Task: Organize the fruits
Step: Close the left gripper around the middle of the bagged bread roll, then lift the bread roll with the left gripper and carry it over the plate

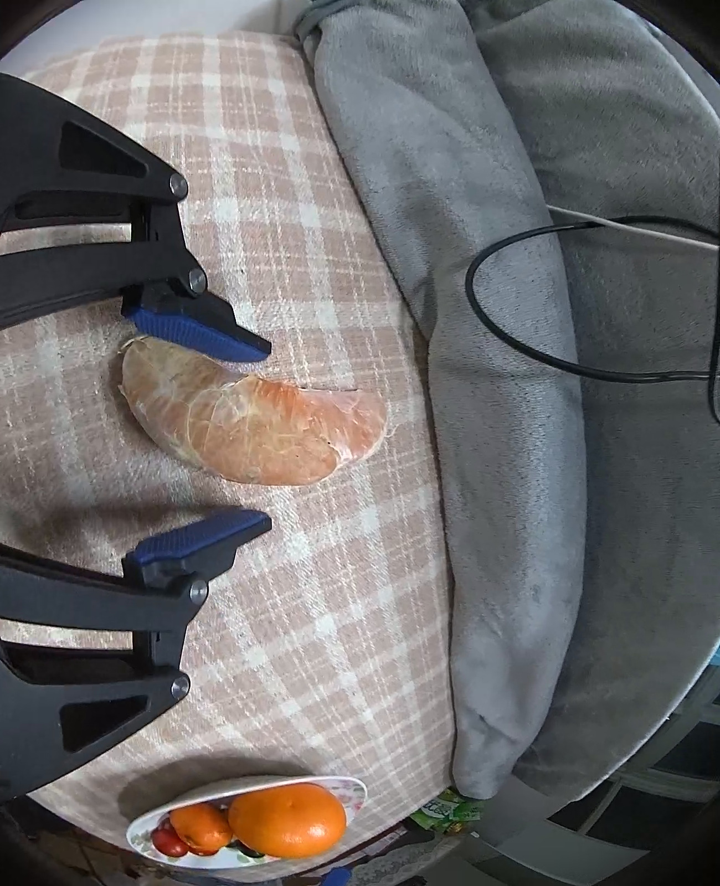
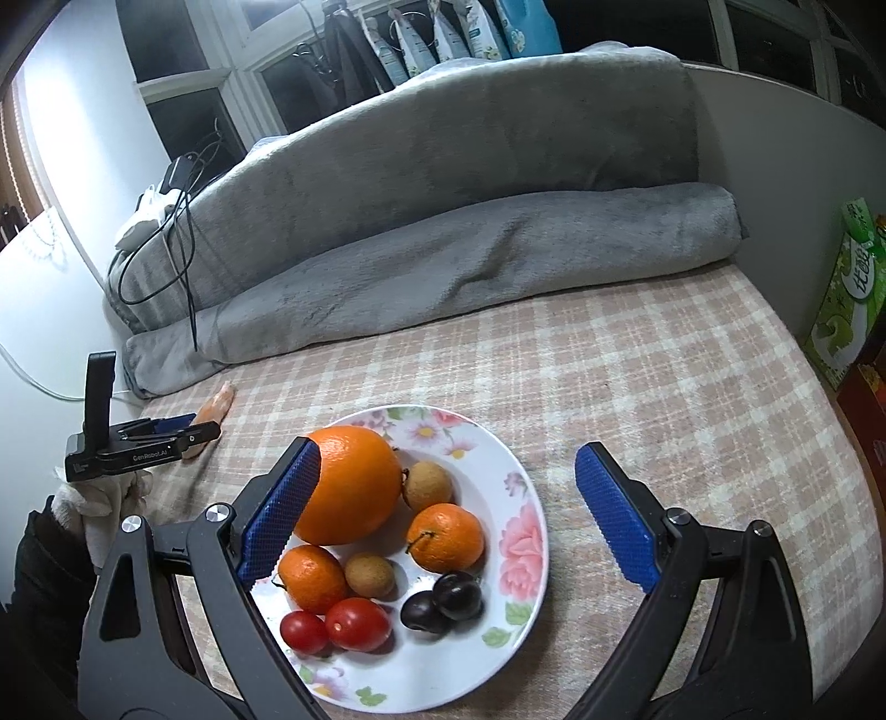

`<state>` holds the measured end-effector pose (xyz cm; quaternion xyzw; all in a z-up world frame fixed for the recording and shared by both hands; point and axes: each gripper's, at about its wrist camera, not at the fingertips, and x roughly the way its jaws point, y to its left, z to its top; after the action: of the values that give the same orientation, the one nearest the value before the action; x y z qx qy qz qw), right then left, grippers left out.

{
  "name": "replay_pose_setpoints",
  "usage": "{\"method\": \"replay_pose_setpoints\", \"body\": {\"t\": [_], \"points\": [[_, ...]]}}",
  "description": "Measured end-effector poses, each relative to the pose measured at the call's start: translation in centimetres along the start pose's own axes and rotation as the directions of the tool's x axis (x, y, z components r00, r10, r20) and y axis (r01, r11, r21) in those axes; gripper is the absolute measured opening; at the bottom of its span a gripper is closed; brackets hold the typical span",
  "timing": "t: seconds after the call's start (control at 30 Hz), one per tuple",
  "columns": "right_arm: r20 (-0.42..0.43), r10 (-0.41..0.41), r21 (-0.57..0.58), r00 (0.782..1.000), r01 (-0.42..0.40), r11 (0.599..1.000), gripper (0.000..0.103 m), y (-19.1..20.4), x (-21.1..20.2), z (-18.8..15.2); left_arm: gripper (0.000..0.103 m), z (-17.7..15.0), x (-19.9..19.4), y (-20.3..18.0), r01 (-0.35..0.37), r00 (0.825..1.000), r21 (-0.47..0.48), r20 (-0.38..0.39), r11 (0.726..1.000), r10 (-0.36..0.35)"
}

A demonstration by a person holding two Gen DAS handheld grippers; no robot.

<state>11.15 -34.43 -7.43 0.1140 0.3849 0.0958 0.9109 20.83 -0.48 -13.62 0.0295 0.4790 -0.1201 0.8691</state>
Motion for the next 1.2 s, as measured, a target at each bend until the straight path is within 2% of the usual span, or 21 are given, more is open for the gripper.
{"method": "replay_pose_setpoints", "body": {"t": [0.07,0.13,0.43,0.67,0.97,1.2], "points": [[0.001,-0.006,0.002,1.000,0.006,1.000,0.095,-0.2,-0.1,0.0,0.050,-0.2,0.0,0.5,-0.010,1.000,0.005,0.002,1.000,0.010],[0.001,-0.009,0.006,1.000,0.009,1.000,0.095,-0.3,-0.1,0.0,0.042,-0.3,0.0,0.6,-0.024,1.000,0.004,0.007,1.000,0.024],[0.000,-0.009,0.010,1.000,0.009,1.000,0.095,-0.5,-0.2,0.0,0.038,-0.6,-0.2,0.7,-0.026,0.999,-0.004,0.028,1.000,0.026],[0.003,-0.008,0.015,1.000,0.008,1.000,0.095,-0.5,-0.4,-0.1,0.037,-1.1,-1.7,-0.5,-0.010,0.998,-0.009,0.055,1.000,0.010],[0.012,-0.006,0.010,1.000,0.006,1.000,0.095,-0.3,-1.3,-0.3,0.037,-1.8,-4.4,-2.1,0.049,0.994,-0.023,0.103,0.999,-0.046],[0.021,-0.005,0.015,1.000,0.005,1.000,0.095,-0.6,-2.1,-0.6,0.037,-2.9,-7.1,-4.3,0.089,0.985,0.008,0.147,0.996,-0.089]]}}
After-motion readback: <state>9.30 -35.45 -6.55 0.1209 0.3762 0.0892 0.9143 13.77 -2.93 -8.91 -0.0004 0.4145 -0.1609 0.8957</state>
